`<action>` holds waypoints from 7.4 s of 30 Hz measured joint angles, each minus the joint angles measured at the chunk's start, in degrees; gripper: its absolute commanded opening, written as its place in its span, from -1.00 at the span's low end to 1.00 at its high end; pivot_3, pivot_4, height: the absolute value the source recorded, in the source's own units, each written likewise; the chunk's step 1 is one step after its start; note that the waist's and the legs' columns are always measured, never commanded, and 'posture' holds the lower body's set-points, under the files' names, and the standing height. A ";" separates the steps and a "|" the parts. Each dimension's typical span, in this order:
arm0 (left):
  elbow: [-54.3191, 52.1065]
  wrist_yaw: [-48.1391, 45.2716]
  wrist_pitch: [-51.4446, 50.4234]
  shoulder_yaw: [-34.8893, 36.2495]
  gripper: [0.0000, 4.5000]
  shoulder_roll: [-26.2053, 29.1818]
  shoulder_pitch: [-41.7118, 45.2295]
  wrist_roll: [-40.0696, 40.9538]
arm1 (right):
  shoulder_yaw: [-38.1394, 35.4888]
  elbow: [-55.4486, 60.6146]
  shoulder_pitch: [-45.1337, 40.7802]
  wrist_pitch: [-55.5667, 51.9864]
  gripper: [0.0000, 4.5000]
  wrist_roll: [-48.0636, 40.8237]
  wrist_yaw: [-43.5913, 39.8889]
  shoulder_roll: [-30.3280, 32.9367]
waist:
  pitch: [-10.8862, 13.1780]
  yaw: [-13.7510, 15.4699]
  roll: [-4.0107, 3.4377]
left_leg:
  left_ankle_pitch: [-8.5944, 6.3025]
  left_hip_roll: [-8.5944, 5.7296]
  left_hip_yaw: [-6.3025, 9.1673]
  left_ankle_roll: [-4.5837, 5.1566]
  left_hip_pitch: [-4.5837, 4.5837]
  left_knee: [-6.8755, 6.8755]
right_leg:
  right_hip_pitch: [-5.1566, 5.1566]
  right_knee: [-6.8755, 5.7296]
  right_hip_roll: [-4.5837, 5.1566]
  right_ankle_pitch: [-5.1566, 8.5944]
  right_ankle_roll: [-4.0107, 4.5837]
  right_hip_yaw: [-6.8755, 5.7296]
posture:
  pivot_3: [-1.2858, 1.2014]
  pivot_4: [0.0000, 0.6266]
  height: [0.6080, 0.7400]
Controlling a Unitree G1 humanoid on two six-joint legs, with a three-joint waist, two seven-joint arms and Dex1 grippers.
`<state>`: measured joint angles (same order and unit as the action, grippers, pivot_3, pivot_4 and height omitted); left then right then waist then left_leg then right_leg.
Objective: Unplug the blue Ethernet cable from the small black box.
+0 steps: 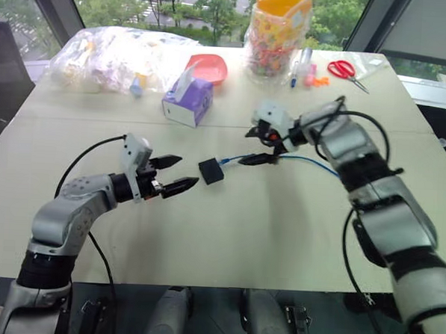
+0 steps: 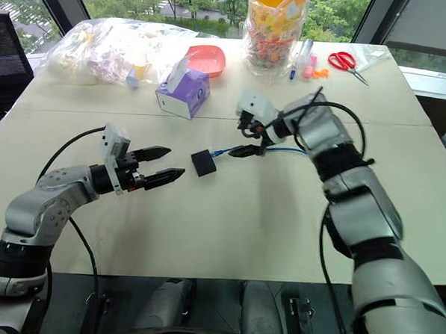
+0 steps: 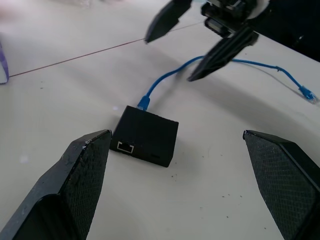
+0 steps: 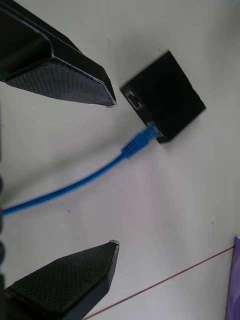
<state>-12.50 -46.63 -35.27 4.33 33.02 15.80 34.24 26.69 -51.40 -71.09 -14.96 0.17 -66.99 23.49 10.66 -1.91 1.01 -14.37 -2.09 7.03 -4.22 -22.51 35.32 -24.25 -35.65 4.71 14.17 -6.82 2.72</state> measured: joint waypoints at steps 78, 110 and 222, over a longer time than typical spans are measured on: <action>11.85 -11.87 -16.90 -1.49 0.20 1.62 20.34 10.23 | -10.54 64.18 37.27 23.98 -1.00 19.79 22.55 7.32 | -0.01 -0.64 0.08 | 0.14 -0.06 0.14 -0.16 0.19 0.86 | 0.01 -1.33 -0.09 -0.04 0.09 0.09 | 0.03 -0.52 1.00; 9.52 -24.70 -10.53 -4.17 -0.78 8.11 17.26 6.04 | -22.95 66.70 25.36 -47.93 0.96 -32.83 6.66 7.34 | 0.00 -0.59 0.09 | 0.12 -0.03 0.19 -0.12 0.13 0.85 | 0.01 -1.26 -0.10 -0.03 0.11 0.05 | 0.03 -0.52 1.00; 43.03 0.88 45.78 -10.29 0.99 -17.20 13.11 -24.49 | -35.16 78.42 47.96 -56.40 1.00 -31.99 39.13 4.01 | 0.02 0.95 0.13 | 0.01 -0.04 0.06 0.09 0.11 0.88 | 0.28 -0.65 -0.07 -0.17 -0.06 0.05 | 0.03 -0.52 1.00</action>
<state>30.53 -45.75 10.51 -5.95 15.82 28.91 9.75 -8.47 27.02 -23.13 -71.35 -31.82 -27.86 27.49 10.68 -0.96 1.15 -14.37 -2.13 7.10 -4.13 -22.40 36.20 -23.97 -36.30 4.64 14.00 -6.88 2.77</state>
